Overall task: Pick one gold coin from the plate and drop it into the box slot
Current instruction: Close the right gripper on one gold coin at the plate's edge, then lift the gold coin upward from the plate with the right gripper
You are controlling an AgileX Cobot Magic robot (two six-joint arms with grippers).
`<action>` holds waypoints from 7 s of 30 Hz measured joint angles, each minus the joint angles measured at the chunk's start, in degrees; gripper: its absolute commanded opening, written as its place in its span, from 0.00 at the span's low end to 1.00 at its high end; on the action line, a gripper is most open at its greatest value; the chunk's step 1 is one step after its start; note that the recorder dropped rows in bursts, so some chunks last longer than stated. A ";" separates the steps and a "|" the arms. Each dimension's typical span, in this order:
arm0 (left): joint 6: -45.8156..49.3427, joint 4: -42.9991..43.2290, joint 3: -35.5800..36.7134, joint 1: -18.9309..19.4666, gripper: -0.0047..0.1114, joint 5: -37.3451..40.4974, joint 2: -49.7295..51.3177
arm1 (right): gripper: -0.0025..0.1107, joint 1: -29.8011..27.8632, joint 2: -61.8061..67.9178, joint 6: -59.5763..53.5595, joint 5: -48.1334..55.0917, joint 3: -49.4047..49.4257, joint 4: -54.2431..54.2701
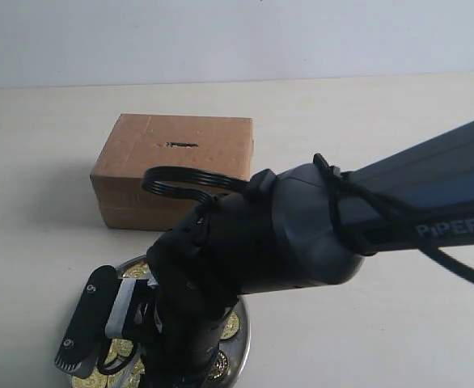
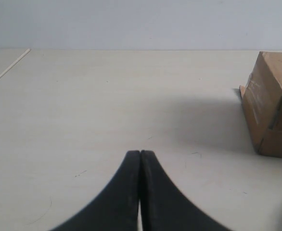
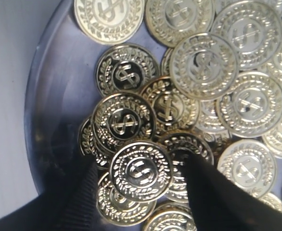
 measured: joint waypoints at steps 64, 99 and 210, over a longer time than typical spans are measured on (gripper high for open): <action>0.00 0.00 0.00 0.00 0.04 0.00 0.00 | 0.18 0.00 0.08 0.00 0.28 -0.21 -0.33; 0.00 0.00 0.00 0.00 0.04 0.00 0.00 | 0.40 -0.75 1.07 0.10 -4.16 -0.21 -4.97; 0.00 0.00 0.00 -1.20 0.04 0.00 0.00 | 0.18 -1.94 -8.13 -7.08 6.12 -0.53 -2.11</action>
